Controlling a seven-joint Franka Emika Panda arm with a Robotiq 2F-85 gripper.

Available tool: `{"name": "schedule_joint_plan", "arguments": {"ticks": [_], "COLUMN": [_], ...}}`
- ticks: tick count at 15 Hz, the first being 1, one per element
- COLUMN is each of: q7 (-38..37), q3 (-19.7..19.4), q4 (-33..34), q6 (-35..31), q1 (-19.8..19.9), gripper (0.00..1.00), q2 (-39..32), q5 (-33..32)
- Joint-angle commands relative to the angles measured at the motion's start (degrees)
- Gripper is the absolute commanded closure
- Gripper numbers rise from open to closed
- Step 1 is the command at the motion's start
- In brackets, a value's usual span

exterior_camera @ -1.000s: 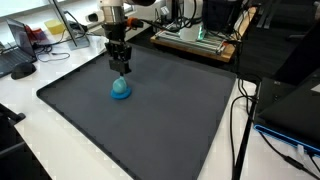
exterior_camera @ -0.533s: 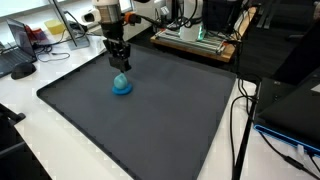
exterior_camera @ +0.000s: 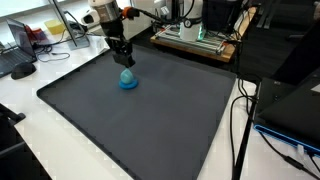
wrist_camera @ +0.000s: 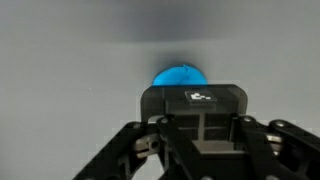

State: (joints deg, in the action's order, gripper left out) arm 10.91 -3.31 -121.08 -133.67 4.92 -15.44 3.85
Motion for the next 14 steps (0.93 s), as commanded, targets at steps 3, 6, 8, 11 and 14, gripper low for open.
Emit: {"name": "schedule_joint_plan", "arguments": {"ticks": [3, 6, 8, 11, 14], "q7": [1.6, 1.8, 1.6, 2.3, 2.2], "q3": [0.5, 0.7, 0.7, 1.1, 1.3], "q4": [2.8, 4.7, 6.0, 8.1, 9.8], "q6": [11.8, 16.0, 18.5, 23.0, 27.3], "q1": [0.6, 0.6, 0.5, 0.7, 0.5], "gripper": [0.78, 0.78, 0.78, 0.78, 0.78], "q2": [-1.4, -2.2, -2.7, -3.3, -3.7], "q5": [-0.6, -0.1, -0.1, 0.6, 0.7]}}
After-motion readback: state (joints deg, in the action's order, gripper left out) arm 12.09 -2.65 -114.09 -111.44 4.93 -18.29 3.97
